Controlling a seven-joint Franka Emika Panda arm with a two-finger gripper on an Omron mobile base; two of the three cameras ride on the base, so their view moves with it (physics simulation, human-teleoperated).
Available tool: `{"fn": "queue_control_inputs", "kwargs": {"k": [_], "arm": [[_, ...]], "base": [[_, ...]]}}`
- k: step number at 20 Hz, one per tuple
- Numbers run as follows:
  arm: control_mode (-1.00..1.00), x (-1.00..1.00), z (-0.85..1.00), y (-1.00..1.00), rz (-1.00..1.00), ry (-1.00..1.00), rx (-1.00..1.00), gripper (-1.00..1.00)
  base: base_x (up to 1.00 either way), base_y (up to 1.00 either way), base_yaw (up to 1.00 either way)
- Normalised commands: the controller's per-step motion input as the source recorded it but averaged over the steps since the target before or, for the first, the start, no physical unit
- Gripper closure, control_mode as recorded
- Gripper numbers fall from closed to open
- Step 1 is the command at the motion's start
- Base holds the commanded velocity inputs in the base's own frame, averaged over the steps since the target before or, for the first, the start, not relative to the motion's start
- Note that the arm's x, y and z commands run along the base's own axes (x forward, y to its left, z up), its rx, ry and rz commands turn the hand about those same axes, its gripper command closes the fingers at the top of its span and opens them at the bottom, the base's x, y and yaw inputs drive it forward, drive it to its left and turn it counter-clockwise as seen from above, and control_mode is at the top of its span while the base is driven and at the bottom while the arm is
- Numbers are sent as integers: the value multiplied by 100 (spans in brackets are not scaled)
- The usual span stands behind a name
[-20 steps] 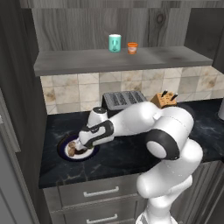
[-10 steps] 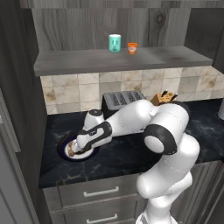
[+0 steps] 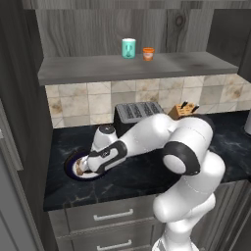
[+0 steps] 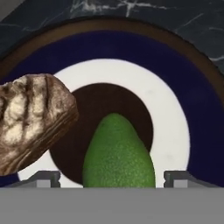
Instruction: Pick the avocado and bread from the counter and place them on the plate. Then pick the jam from the cabinet and place it next to the plate. Lastly close the cabinet door.
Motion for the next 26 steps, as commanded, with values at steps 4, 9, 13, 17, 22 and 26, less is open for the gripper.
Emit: {"fn": "queue_control_inputs", "kwargs": {"k": [4, 9, 13, 17, 22, 26], "arm": [[-100, -4, 19, 0, 0, -9, 1, -100], [-100, -25, 44, -1, 0, -12, 4, -100], [-100, -33, 51, -10, 0, -10, 4, -100], [-100, -36, 51, -33, -2, -2, 2, -100], [-100, -32, 51, -50, -7, 0, 0, -100], [-100, -29, 49, -48, -7, 0, 0, -100]], "base": [[0, 0, 0], [0, 0, 0], [0, 0, 0], [0, 0, 0], [0, 0, 0], [0, 0, 0]]}}
